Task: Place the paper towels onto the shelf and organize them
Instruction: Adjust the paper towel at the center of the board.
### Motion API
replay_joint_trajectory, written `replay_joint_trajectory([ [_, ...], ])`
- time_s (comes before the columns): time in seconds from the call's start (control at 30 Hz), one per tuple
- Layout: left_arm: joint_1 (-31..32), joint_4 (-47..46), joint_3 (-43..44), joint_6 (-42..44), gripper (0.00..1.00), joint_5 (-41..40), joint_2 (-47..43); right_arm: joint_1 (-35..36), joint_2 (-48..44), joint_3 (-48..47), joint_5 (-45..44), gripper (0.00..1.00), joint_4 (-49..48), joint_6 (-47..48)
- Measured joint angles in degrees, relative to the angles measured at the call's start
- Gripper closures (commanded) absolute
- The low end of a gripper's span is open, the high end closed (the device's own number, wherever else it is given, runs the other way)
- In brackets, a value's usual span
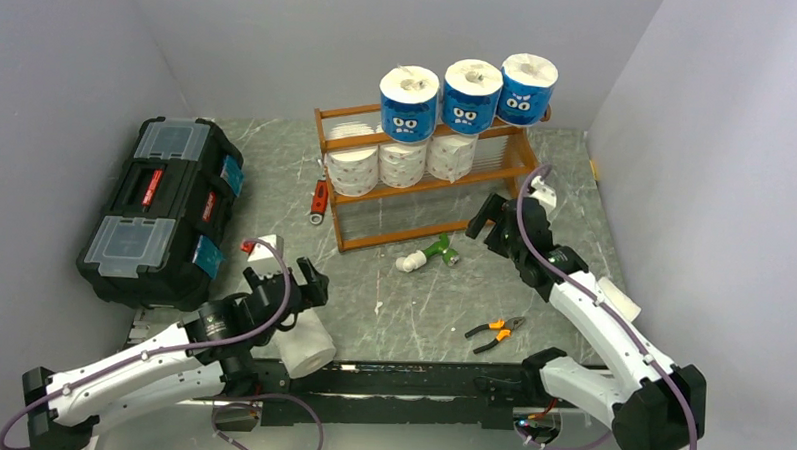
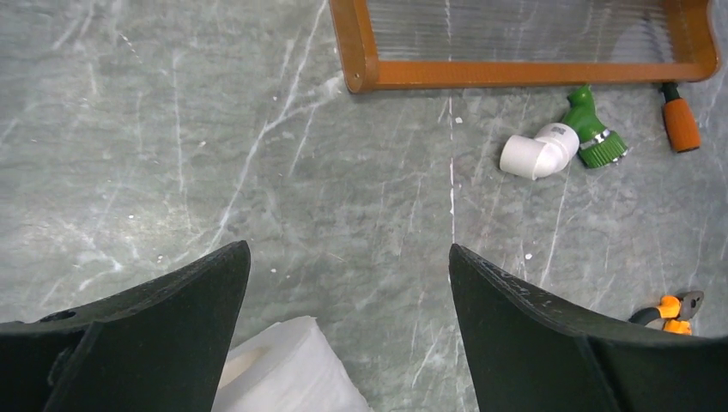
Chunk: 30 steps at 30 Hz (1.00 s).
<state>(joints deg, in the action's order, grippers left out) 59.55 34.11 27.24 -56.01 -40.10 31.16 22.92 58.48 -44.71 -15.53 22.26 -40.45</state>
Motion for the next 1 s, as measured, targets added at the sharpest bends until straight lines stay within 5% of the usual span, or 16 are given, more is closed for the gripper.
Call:
replay_joint_trajectory([
  [0.53,0.0,12.7,5.2,-2.4,0.07,-3.9,-1.7,0.0,-15.3,10.1,4.6,0.00,-1.5,2.9],
  [1.0,0.0,24.9,12.3,-4.7,0.07,1.9,-0.6,0.0,-13.8,14.4,16.5,0.00,-6.6,6.2],
])
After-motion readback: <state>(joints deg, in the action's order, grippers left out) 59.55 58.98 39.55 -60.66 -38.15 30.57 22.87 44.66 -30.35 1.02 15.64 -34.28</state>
